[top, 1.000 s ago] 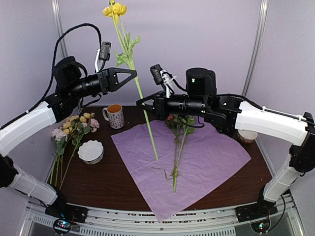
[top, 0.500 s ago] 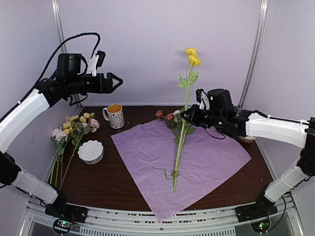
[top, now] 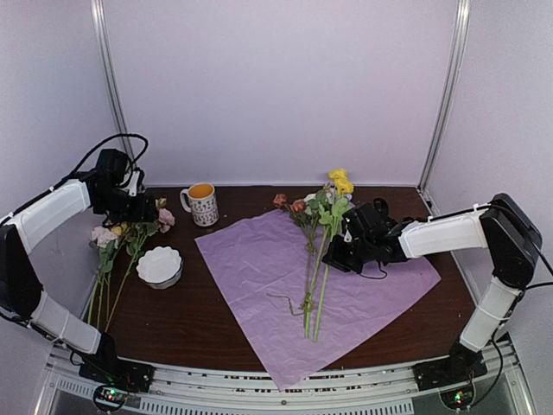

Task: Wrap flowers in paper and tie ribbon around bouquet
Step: Place the fake flower on the flattened wrapping paper.

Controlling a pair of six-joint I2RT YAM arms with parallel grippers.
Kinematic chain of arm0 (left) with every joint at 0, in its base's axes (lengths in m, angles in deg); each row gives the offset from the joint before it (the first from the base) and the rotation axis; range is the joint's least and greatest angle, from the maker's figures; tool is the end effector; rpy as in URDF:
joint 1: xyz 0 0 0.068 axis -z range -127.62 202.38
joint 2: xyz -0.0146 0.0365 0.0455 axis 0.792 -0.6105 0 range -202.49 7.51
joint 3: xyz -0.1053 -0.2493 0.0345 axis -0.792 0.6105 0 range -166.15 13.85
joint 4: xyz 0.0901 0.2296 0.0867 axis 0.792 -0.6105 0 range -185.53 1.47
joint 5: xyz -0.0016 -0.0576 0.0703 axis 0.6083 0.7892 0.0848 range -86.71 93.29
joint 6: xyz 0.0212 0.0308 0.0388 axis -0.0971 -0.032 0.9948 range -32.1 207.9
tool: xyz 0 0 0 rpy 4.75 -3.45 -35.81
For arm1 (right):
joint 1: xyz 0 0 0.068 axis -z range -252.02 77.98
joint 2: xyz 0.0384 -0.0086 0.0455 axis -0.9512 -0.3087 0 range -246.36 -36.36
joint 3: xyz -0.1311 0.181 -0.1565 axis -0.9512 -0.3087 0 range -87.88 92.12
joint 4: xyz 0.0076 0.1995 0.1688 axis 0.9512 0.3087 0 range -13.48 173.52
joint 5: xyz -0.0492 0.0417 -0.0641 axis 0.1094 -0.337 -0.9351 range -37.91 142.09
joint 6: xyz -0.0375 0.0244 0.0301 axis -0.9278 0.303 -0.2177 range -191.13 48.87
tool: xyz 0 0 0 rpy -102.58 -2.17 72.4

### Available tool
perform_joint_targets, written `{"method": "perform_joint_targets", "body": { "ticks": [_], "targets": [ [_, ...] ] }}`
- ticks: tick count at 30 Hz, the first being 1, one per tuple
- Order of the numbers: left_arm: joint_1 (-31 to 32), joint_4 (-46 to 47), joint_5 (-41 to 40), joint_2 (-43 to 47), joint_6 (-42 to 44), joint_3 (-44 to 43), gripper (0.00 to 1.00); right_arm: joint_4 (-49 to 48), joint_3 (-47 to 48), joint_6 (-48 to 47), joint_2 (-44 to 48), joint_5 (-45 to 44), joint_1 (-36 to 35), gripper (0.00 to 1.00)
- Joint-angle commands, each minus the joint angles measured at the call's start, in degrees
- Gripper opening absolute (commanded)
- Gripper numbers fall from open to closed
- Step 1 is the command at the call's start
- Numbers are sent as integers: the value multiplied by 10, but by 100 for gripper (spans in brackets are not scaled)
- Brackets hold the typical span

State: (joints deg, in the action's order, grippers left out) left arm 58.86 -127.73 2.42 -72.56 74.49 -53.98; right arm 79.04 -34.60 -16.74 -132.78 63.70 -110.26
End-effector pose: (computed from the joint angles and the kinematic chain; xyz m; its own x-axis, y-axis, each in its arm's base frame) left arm 0.2930 -0.0328 0.2946 -0.7799 -0.1447 -0.6089 -0.0795 0.9879 -0.1331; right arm 0.2670 0.2194 0.1742 -0.9099 0.2969 -0.2898 0.0395 0.7573 0.6519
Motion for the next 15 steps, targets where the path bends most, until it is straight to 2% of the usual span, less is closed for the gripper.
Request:
{"method": "perform_joint_targets", "body": {
  "ticks": [1,4,6,9,15],
  "targets": [
    [-42,2,-4,-33,28,15,83,0,22,-4,-23,0,4,21],
    [-76,-3,5,-61,31,20,81,66,49,-52,-14,-50,-6,41],
    [-96,-4,19,-83,34,18,75,115,69,-82,-2,-90,-14,48],
    [-125,-12,46,-119,35,10,58,167,88,-112,17,-127,-20,49],
    [-152,-34,33,-181,49,4,52,198,100,-145,50,-144,-30,51]
  ]
}}
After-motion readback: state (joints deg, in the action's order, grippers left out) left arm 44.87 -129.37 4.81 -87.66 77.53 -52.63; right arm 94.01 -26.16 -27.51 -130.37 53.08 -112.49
